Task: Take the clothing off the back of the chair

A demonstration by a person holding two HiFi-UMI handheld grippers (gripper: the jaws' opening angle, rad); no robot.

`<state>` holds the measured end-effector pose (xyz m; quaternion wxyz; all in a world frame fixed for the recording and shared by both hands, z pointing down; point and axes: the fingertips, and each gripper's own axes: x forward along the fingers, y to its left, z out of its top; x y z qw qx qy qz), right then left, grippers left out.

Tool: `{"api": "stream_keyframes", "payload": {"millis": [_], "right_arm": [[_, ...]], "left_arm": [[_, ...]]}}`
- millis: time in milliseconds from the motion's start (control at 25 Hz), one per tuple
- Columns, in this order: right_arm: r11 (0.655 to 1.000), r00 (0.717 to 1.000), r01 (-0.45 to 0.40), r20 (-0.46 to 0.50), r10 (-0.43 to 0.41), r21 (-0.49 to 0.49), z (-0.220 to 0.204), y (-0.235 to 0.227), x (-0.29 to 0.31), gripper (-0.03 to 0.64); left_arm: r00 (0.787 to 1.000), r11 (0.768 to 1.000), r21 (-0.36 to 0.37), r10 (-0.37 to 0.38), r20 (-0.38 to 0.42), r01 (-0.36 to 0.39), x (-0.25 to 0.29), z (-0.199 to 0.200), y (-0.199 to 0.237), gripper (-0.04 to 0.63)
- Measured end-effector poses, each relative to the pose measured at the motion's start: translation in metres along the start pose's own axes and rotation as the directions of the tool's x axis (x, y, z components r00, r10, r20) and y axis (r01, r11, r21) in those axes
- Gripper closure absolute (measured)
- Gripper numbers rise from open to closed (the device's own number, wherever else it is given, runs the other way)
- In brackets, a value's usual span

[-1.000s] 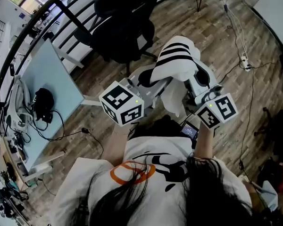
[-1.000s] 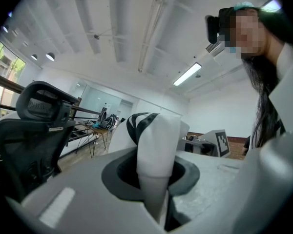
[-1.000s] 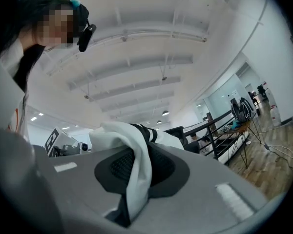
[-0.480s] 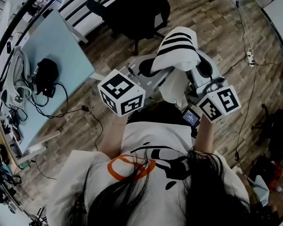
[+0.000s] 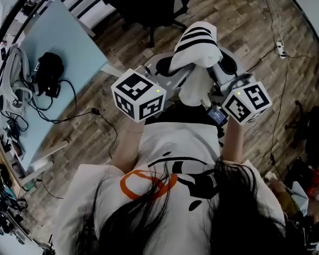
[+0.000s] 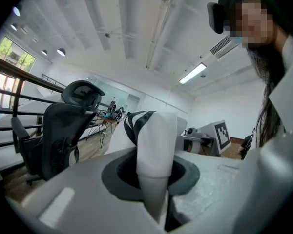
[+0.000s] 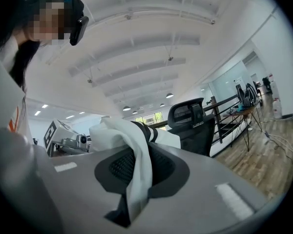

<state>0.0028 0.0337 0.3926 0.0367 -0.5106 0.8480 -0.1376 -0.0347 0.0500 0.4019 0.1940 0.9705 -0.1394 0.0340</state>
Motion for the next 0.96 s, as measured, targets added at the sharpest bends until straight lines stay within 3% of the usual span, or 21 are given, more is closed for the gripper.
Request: {"api": "stream_keyframes", "payload": {"millis": [960], "right_arm": [[1.000, 1.000, -0.006, 0.001, 0.006, -0.012, -0.002, 0.014, -0.015, 0.552]], "left_arm": [[1.000, 1.000, 0.002, 0.019, 0.016, -0.019, -0.009, -0.007, -0.017, 0.425]]}}
